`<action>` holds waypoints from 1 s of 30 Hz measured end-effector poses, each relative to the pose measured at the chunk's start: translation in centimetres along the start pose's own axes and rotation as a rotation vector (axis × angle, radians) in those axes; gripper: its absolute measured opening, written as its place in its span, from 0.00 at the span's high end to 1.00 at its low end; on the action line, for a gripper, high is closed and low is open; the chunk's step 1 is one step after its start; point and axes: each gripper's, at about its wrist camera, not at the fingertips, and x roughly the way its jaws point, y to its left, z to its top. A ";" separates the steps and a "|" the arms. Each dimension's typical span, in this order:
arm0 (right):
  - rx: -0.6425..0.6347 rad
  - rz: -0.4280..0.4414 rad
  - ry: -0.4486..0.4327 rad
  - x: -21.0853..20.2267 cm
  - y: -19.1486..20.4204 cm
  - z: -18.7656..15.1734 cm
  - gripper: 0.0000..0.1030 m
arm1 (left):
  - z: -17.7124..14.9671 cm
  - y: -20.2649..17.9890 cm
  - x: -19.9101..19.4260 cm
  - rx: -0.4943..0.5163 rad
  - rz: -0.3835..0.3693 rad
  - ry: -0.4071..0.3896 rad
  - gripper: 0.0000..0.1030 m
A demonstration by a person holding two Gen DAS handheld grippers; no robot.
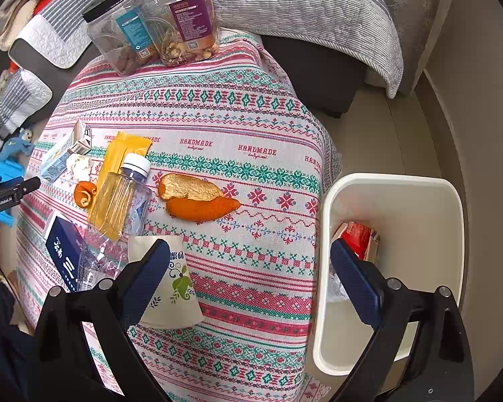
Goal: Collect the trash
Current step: 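Grasp the light blue milk carton with the left tool while the right tool grasps the orange peel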
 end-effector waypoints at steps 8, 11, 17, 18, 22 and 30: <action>0.195 0.113 0.059 3.0 -0.7 1.6 0.25 | 1.6 -3.3 2.2 0.277 0.076 0.000 0.22; 0.249 0.143 0.084 4.4 -0.7 1.9 0.31 | 2.2 -3.2 3.2 0.291 0.084 0.014 0.22; 0.345 0.206 0.120 6.6 -0.3 2.3 0.42 | 3.1 -3.0 4.6 0.342 0.093 0.024 0.22; 0.345 0.209 0.128 6.9 0.1 2.4 0.42 | 3.2 -2.9 4.8 0.352 0.098 0.024 0.22; 0.347 0.181 0.148 8.2 1.3 2.5 0.48 | 3.7 -2.0 5.5 0.351 0.059 0.034 0.22; 0.347 0.143 0.107 8.5 2.2 3.2 0.77 | 4.1 -2.2 6.9 0.393 0.078 0.044 0.22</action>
